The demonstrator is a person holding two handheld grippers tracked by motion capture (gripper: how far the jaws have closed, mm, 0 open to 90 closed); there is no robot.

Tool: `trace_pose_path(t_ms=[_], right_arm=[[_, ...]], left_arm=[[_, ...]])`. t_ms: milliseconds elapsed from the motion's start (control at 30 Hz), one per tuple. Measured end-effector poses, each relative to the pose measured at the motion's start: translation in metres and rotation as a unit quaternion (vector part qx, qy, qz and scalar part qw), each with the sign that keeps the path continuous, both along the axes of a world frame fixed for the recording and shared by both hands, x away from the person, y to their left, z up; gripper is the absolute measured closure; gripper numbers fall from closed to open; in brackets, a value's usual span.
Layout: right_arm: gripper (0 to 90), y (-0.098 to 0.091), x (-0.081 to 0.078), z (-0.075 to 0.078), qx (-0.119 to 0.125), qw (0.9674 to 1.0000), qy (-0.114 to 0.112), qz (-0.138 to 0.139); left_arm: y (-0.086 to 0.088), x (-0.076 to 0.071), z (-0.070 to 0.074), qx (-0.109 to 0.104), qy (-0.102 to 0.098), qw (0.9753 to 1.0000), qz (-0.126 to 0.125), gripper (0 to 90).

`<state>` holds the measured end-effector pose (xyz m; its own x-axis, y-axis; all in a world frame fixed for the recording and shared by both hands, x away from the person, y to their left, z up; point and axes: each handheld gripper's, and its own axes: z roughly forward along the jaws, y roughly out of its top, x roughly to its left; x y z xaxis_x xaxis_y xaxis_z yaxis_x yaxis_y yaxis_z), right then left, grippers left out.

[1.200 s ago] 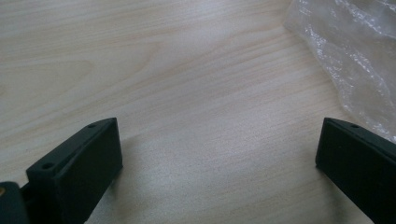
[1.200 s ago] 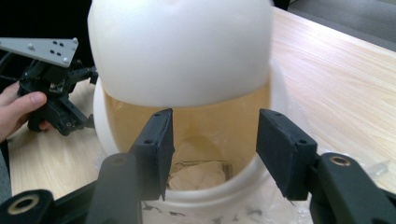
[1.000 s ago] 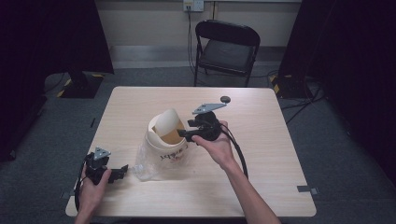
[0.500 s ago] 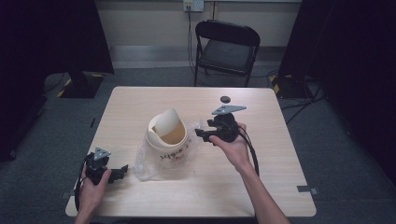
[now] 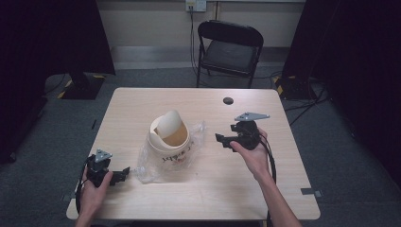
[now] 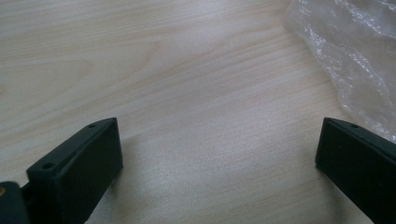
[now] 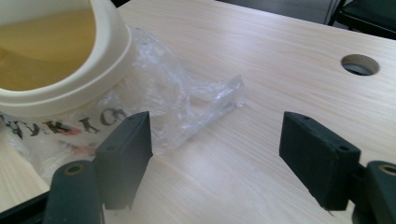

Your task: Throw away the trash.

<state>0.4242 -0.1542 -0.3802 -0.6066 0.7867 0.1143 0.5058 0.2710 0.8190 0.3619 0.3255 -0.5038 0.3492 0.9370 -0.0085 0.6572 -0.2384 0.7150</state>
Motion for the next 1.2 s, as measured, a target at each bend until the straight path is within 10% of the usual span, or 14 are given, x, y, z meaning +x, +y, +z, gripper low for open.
trace_pose_path(t_ms=[1200], right_arm=[[15.9, -0.108, -0.024, -0.086, -0.026, 0.9867, 0.080, -0.139]], left_arm=[[0.000, 0.001, 0.000, 0.003, 0.000, 1.0000, 0.003, 0.0]])
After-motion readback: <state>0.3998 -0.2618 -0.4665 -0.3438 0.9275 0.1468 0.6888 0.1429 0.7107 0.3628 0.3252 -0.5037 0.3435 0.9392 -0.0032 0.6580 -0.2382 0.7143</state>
